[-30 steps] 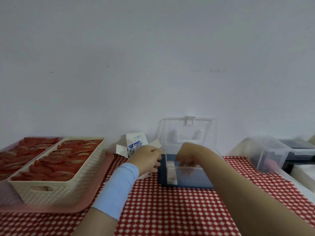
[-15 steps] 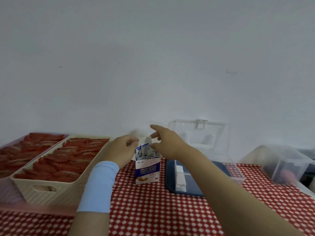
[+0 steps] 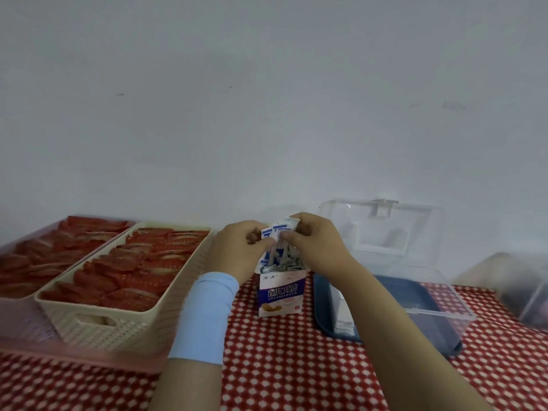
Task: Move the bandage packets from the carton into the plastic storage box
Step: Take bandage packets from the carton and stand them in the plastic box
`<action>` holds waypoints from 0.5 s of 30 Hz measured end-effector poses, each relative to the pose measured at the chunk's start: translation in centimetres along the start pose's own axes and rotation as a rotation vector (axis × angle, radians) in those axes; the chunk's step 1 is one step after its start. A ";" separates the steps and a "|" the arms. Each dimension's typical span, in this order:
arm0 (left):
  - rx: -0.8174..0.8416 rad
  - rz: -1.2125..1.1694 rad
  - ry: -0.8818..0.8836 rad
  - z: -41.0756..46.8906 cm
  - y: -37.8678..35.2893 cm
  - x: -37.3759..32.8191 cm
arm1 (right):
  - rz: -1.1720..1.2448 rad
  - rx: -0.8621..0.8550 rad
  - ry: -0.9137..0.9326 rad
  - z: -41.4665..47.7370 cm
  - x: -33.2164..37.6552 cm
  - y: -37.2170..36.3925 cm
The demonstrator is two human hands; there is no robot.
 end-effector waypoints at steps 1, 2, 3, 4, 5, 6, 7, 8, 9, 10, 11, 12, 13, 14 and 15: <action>-0.011 -0.029 0.005 0.1 0.0 0.1 | 0.023 -0.010 -0.004 -0.1 -0.2 0.0; -0.015 -0.049 0.007 0.1 -0.1 0.2 | 0.045 -0.020 -0.012 -0.1 -0.4 0.1; -0.010 -0.057 0.006 0.1 -0.3 0.2 | 0.078 -0.037 -0.037 -0.1 -0.7 0.2; -0.001 -0.061 -0.001 0.1 -0.4 0.2 | 0.116 -0.057 -0.057 -0.1 -1.0 0.4; 0.006 -0.069 -0.011 0.2 -0.5 0.2 | 0.137 -0.084 -0.067 -0.1 -1.1 0.8; 0.010 -0.085 -0.018 0.3 -0.6 0.1 | 0.142 -0.105 -0.061 -0.2 -1.2 1.0; 0.011 -0.095 -0.023 0.3 -0.6 0.0 | 0.139 -0.115 -0.053 -0.2 -1.3 1.1; 0.008 -0.095 -0.026 0.4 -0.8 0.0 | 0.129 -0.109 -0.045 -0.3 -1.4 1.1; 0.007 -0.084 -0.025 0.4 -0.9 0.0 | 0.101 -0.095 -0.042 -0.4 -1.6 1.0; 0.007 -0.076 -0.025 0.4 -0.9 0.0 | 0.061 -0.084 -0.037 -0.5 -1.7 0.8; 0.007 -0.071 -0.026 0.4 -0.9 0.0 | 0.027 -0.084 -0.039 -0.5 -1.8 0.8; 0.008 -0.070 -0.027 0.4 -0.9 0.1 | 0.018 -0.094 -0.043 -0.4 -1.9 0.9; 0.013 -0.063 -0.023 0.5 -0.8 0.3 | 0.034 -0.112 -0.054 -0.3 -2.0 1.3; 0.023 -0.049 -0.015 0.6 -0.8 0.5 | 0.068 -0.133 -0.062 -0.1 -2.0 1.8; 0.036 -0.021 -0.007 0.6 -0.8 0.6 | 0.108 -0.152 -0.070 0.0 -1.9 2.3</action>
Point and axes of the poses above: each hand's wrist, its own z-axis towards the middle knuckle, its own y-axis out of the back of the hand, x = y × z, the point moved 8 cm from there along z, towards the middle knuckle, and after that the axes turned 11 degrees about -x, right-handed, at the moved point
